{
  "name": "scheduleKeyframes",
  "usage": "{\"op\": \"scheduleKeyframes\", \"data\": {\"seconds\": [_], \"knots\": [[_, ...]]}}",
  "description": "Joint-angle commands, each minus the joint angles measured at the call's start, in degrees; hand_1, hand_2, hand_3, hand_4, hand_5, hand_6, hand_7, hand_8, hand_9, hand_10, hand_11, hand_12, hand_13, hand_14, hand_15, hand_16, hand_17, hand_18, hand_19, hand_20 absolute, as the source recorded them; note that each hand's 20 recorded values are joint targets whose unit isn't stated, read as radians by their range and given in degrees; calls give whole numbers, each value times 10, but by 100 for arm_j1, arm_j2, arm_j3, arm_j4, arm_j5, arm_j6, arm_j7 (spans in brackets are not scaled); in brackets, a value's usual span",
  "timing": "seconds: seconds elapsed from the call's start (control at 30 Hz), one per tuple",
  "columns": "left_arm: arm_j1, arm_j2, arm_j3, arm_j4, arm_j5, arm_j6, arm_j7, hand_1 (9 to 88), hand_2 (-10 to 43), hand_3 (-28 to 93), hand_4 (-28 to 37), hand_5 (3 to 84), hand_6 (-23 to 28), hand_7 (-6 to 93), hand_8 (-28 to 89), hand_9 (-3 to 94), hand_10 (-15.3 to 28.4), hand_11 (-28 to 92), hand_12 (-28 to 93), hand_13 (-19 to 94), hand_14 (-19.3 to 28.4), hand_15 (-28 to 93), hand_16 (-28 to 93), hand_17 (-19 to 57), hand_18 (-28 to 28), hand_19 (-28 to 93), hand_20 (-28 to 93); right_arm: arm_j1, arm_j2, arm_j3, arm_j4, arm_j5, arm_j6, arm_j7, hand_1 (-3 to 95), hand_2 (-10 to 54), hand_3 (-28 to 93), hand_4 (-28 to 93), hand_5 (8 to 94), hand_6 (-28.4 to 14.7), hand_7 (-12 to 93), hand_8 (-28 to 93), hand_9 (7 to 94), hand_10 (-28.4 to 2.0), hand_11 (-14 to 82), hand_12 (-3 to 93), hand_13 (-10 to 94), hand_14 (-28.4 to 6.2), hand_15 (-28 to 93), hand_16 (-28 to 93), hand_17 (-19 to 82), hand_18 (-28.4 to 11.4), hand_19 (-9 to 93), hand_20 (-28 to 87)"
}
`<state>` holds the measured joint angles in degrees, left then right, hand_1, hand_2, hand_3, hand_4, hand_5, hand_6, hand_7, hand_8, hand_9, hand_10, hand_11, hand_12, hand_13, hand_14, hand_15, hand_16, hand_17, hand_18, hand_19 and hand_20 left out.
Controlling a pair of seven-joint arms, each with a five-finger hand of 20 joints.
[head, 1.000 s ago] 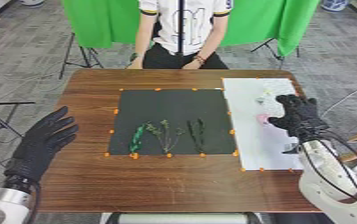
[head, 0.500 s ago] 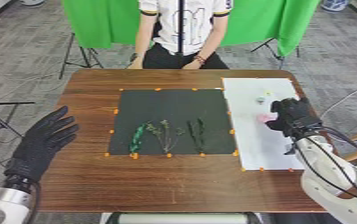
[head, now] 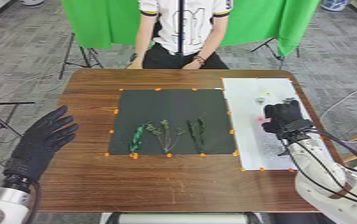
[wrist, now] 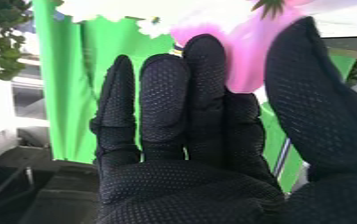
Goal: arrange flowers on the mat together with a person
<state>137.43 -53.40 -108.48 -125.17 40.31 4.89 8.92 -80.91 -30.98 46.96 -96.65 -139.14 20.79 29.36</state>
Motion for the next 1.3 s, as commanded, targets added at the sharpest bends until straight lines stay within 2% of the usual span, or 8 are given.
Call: {"op": "scheduleKeyframes", "data": {"seconds": [0.03, 0.3, 0.43, 0.6, 0.8, 1.03, 1.1, 1.3], "knots": [[234, 1, -143, -29, -30, 85, 16, 264, -8, 699, -175, 278, 20, 200, -95, 246, 112, 208, 190, 209, 142, 307, 20, -86, 212, 458, 86, 231, -71, -173, 126, -248, 516, -49, 482, -95, 760, -282, 658, 49, 553, 6, 743, -44, 385, 551, 614, -59, 765, 329, 241, -153, 693, 426], [725, -22, -555, -166, -40, 125, -36, 263, -7, 698, -173, 278, 20, 200, -95, 246, 112, 209, 190, 209, 142, 307, 19, -86, 212, 458, 86, 999, -438, -653, -84, -262, 1293, -355, 473, -95, 809, -283, 677, 42, 558, -6, 773, -49, 373, 567, 628, -61, 765, 355, 247, -156, 701, 435], [767, -25, -594, -168, -50, 148, -40, 263, -6, 697, -172, 278, 20, 200, -95, 246, 113, 208, 190, 208, 142, 307, 19, -85, 212, 458, 86, 1801, -869, -1259, -159, -36, 1666, -716, 466, -95, 822, -283, 680, 41, 560, -4, 776, -51, 374, 566, 629, -63, 764, 363, 247, -156, 702, 438], [739, 15, -591, -140, -45, 135, -71, 262, -5, 695, -172, 277, 20, 199, -95, 246, 112, 208, 191, 209, 142, 308, 20, -85, 212, 459, 86, 2797, -1764, -2121, 32, 484, 1760, -1454, 447, -95, 866, -283, 679, 41, 565, -2, 777, -54, 375, 570, 629, -62, 757, 386, 246, -156, 701, 442], [551, 164, -440, -49, -71, 177, 30, 261, -2, 691, -170, 276, 19, 199, -94, 246, 111, 207, 190, 208, 142, 308, 19, -85, 212, 459, 85, 3370, -2757, -2916, 350, 785, 1480, -2198, 431, -95, 886, -280, 679, 46, 574, -8, 776, -56, 373, 569, 626, -61, 748, 400, 243, -154, 697, 445], [190, 380, -185, 107, -67, 202, 17, 260, 5, 678, -166, 269, 15, 185, -89, 244, 108, 203, 192, 208, 138, 302, 19, -84, 210, 459, 86, 3842, -3512, -3821, 894, 873, 1344, -2466, 417, -95, 911, -282, 695, 63, 581, -49, 777, -54, 376, 552, 625, -57, 739, 406, 243, -150, 690, 447], [130, 383, -165, 127, -50, 170, -1, 259, 8, 671, -160, 268, 14, 181, -85, 243, 108, 201, 191, 208, 137, 300, 20, -83, 209, 458, 86, 3964, -3665, -4072, 1007, 871, 1318, -2433, 413, -95, 917, -282, 704, 68, 580, -68, 779, -54, 374, 547, 624, -55, 735, 406, 243, -148, 686, 448], [198, 460, -161, 62, -63, 191, 71, 263, 15, 653, -143, 263, 12, 172, -78, 240, 105, 193, 194, 207, 131, 292, 24, -82, 207, 458, 87, 4421, -3993, -4913, 1337, 854, 1370, -2095, 414, -95, 917, -283, 696, 75, 594, -111, 761, -50, 379, 525, 614, -47, 725, 407, 241, -145, 678, 451]]}}
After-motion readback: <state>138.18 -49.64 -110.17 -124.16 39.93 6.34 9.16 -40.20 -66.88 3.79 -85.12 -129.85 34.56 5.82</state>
